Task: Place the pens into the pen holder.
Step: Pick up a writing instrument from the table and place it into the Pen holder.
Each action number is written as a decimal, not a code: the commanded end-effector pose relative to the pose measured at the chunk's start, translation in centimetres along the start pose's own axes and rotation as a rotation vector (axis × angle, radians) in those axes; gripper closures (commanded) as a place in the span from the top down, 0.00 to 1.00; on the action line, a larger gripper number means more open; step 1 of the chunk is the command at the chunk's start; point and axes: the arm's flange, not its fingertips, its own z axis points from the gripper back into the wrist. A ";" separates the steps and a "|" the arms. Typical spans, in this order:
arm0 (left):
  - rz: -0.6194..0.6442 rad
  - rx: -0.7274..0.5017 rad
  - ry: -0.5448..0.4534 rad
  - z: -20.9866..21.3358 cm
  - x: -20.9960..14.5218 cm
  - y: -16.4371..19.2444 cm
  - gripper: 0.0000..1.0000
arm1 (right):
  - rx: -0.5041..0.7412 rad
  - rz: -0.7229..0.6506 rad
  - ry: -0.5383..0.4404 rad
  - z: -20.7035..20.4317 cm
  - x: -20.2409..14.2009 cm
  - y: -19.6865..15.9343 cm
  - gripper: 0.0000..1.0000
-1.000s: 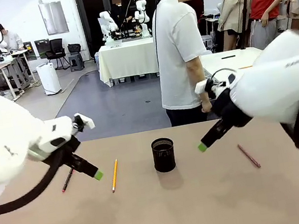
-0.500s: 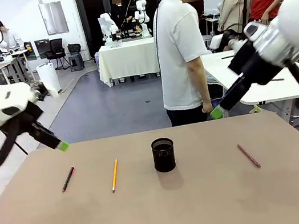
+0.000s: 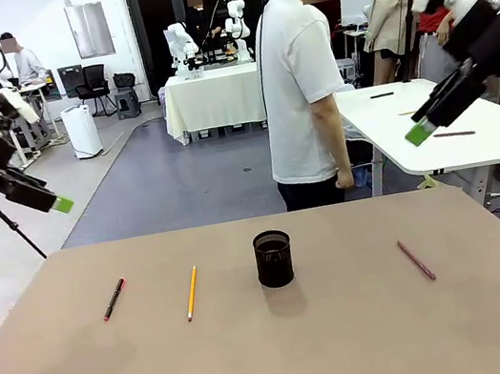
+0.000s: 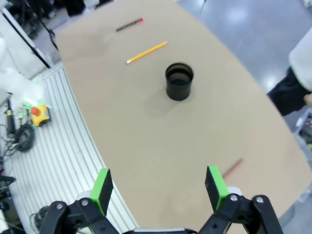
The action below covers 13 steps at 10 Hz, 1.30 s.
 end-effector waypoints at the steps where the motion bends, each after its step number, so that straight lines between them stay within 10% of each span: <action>1: 0.038 -0.043 -0.079 0.8 -0.6 1.4 1.00 | 0.045 0.050 -0.086 1.7 -1.2 -2.0 1.00; 13: 0.063 -0.113 -0.082 -2.0 1.6 4.2 1.00 | -0.023 0.082 -0.160 4.3 -4.4 -7.8 1.00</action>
